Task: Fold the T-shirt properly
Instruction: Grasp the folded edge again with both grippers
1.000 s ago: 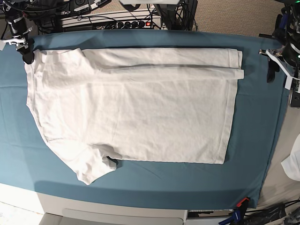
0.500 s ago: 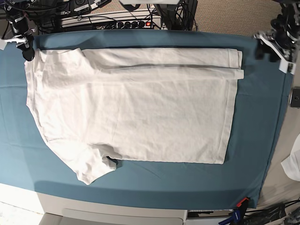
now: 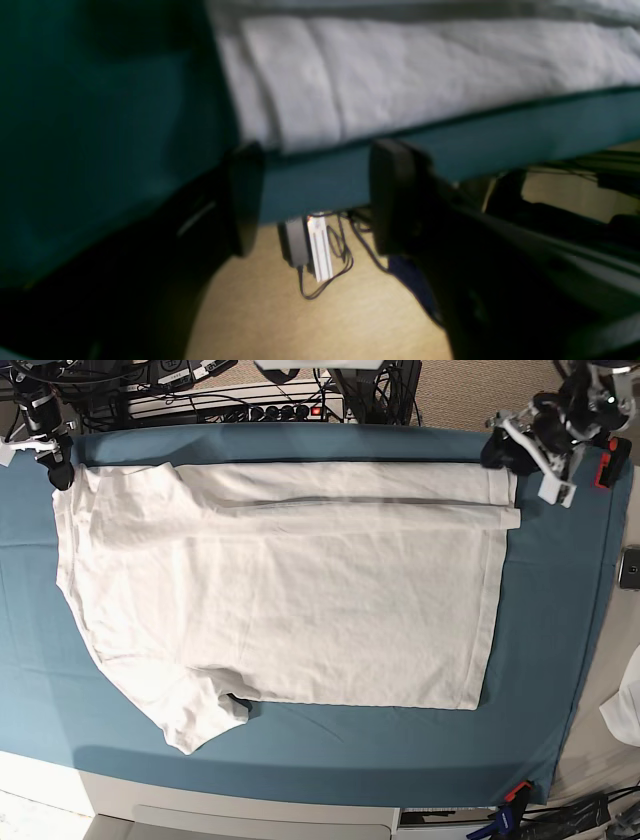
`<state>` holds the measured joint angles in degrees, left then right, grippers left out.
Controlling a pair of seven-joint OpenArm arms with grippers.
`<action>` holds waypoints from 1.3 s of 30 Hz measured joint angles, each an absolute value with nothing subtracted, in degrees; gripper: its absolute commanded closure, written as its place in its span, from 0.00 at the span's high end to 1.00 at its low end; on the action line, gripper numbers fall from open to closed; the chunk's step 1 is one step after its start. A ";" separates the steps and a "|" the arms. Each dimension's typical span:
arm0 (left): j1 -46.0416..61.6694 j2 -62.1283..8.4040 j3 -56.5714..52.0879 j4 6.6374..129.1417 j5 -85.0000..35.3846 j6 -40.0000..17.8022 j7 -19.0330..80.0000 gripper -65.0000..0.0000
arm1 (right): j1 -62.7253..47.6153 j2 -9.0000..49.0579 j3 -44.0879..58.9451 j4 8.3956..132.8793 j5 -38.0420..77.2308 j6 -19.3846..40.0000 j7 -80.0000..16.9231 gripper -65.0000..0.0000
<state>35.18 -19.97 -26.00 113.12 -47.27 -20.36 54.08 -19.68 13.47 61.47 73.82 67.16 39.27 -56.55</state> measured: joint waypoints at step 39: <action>32.23 -20.18 -25.56 108.36 -43.53 -19.16 52.73 0.33 | -19.68 13.47 61.47 73.82 67.16 39.27 -56.55 0.03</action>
